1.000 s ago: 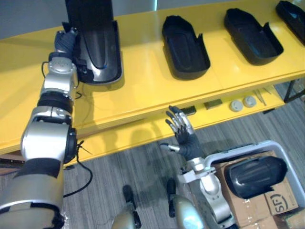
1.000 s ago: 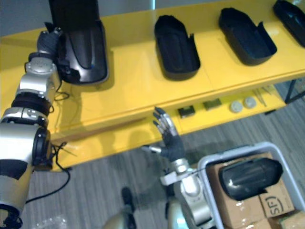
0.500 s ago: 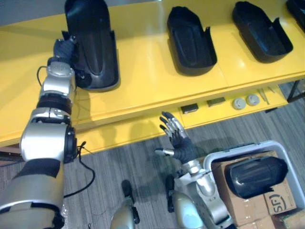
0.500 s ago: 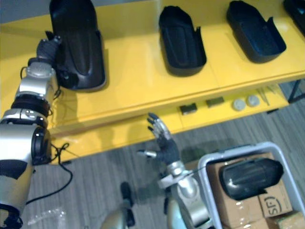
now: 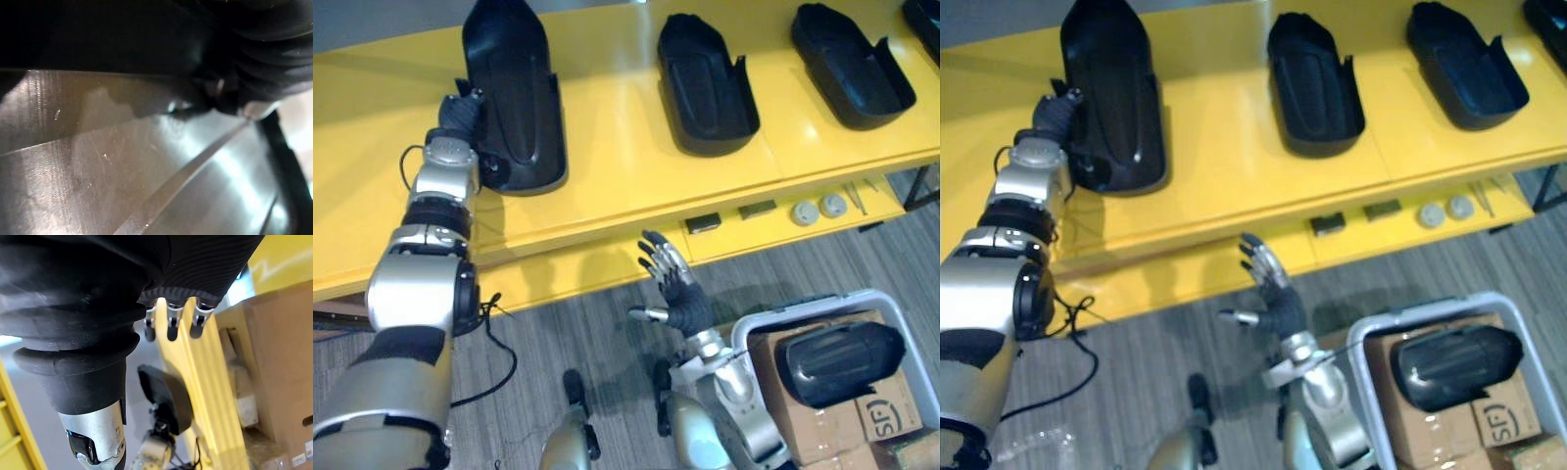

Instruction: Walk over and take plastic housings, then place them on the shelf

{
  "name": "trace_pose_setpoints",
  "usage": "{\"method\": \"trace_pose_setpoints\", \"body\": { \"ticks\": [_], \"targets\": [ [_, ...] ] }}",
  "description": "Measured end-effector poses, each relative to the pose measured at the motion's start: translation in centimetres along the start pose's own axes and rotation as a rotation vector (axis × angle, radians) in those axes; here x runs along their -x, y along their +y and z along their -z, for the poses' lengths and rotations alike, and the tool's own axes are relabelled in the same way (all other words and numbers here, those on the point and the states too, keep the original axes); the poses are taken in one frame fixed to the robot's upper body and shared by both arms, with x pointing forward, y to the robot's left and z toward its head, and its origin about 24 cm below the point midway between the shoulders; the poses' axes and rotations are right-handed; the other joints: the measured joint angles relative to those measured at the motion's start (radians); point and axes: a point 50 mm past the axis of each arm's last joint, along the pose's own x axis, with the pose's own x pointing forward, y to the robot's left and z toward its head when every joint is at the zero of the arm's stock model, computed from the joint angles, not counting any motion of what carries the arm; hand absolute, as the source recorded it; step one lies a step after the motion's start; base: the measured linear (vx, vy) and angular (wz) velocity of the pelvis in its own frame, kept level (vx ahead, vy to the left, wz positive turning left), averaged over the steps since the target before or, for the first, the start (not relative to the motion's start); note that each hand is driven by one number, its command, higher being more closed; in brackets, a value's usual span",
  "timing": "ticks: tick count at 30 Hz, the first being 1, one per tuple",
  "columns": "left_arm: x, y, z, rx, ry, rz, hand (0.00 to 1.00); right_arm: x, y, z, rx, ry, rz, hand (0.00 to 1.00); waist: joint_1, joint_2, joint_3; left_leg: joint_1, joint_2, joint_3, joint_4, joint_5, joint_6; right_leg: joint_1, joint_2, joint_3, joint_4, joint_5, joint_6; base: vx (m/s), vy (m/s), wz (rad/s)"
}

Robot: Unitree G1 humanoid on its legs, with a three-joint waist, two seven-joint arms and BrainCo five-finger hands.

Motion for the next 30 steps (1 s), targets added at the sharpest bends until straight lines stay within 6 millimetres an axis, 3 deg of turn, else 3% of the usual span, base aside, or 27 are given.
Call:
{"method": "trace_pose_setpoints", "body": {
  "ticks": [8, 9, 26, 30],
  "targets": [
    [0.0, -0.2, 0.2, 0.037, 0.008, 0.002, 1.00, -0.1, 0.0, 0.0, 0.001, -0.001, -0.002, 0.00, -0.001, 0.000, 0.000, -0.006, 0.000, -0.001, 0.000, 0.000, 0.000, -0.001, 0.000, -0.002, -0.010, 0.001, 0.001, 0.00, 0.000, 0.00],
    [0.0, -0.2, 0.2, 0.037, 0.008, 0.001, 0.00, -0.1, 0.0, 0.0, 0.001, -0.002, -0.002, 0.00, -0.001, 0.000, 0.000, -0.006, 0.000, -0.001, 0.000, 0.000, 0.000, -0.001, 0.000, -0.002, -0.011, 0.001, 0.001, 0.00, 0.000, 0.00],
    [0.2, -1.1, 0.1, 0.093, 0.001, -0.032, 0.00, 0.0, -0.1, 0.2, 0.005, 0.011, -0.001, 0.00, -0.001, 0.001, 0.000, -0.010, -0.002, -0.005, 0.000, 0.000, 0.000, 0.014, 0.000, -0.003, -0.048, 0.013, 0.011, 0.00, 0.000, 0.00],
    [0.3, -1.5, 0.3, 0.179, 0.004, -0.054, 0.00, 0.1, -0.2, 0.7, 0.010, 0.033, 0.002, 0.00, -0.001, 0.005, -0.003, -0.010, -0.004, -0.004, 0.000, 0.000, 0.000, 0.020, 0.001, -0.003, -0.063, 0.020, 0.013, 0.00, 0.000, 0.00]
  ]
}}
